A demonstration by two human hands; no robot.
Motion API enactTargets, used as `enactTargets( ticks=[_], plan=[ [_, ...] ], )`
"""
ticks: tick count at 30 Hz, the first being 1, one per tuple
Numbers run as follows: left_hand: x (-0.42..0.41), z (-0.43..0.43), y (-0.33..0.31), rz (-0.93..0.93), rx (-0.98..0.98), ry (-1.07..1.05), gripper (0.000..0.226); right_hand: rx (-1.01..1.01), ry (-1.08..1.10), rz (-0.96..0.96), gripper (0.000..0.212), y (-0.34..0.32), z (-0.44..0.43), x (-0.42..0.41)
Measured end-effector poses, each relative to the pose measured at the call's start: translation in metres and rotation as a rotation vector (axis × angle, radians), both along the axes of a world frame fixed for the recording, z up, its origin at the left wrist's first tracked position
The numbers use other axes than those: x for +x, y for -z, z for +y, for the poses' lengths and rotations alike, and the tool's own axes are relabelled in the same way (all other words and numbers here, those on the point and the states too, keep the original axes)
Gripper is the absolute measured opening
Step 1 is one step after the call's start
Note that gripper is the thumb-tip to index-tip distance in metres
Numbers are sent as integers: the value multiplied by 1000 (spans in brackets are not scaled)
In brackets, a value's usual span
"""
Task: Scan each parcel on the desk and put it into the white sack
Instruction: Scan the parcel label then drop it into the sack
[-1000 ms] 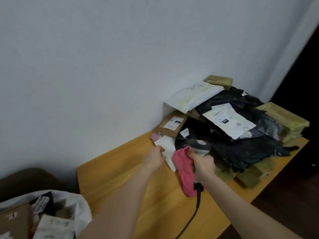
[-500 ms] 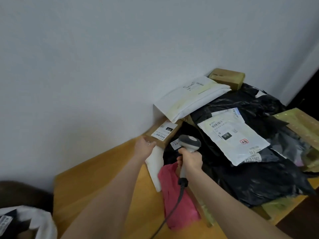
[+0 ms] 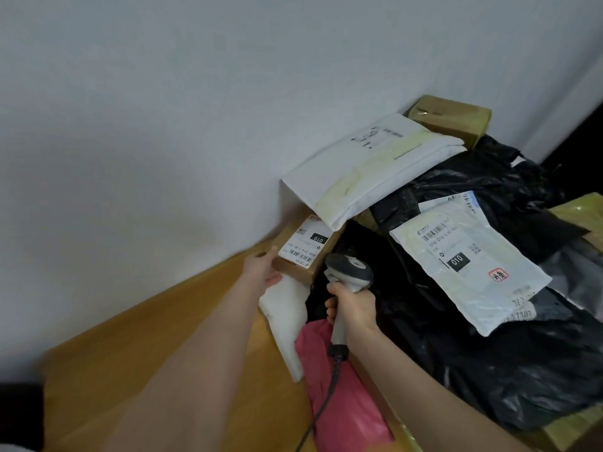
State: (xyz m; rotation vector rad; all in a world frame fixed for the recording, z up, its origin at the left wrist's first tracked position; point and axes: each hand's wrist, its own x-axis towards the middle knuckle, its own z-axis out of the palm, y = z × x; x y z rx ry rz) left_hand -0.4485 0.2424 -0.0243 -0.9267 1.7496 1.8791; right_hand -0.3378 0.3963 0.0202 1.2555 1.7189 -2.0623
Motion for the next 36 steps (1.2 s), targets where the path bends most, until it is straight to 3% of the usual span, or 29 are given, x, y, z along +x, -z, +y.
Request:
enactTargets(
  ticks=[5, 15, 23, 28, 36],
  plan=[
    [23, -16, -21, -1, 55, -16, 50, -34, 20, 40, 12, -6, -5, 10],
    [169, -60, -79, 25, 164, 19, 27, -123, -113, 111, 42, -40, -28, 77],
    [270, -82, -113, 63, 114, 33, 7, 33, -255, 193, 30, -66, -37, 161],
    [311, -94, -128, 68, 73, 54, 33, 78, -361, 292, 26, -86, -36, 193],
    [341, -99, -126, 222, 31, -171, 47, 13, -408, 346, 8, -106, -35, 246]
  ],
)
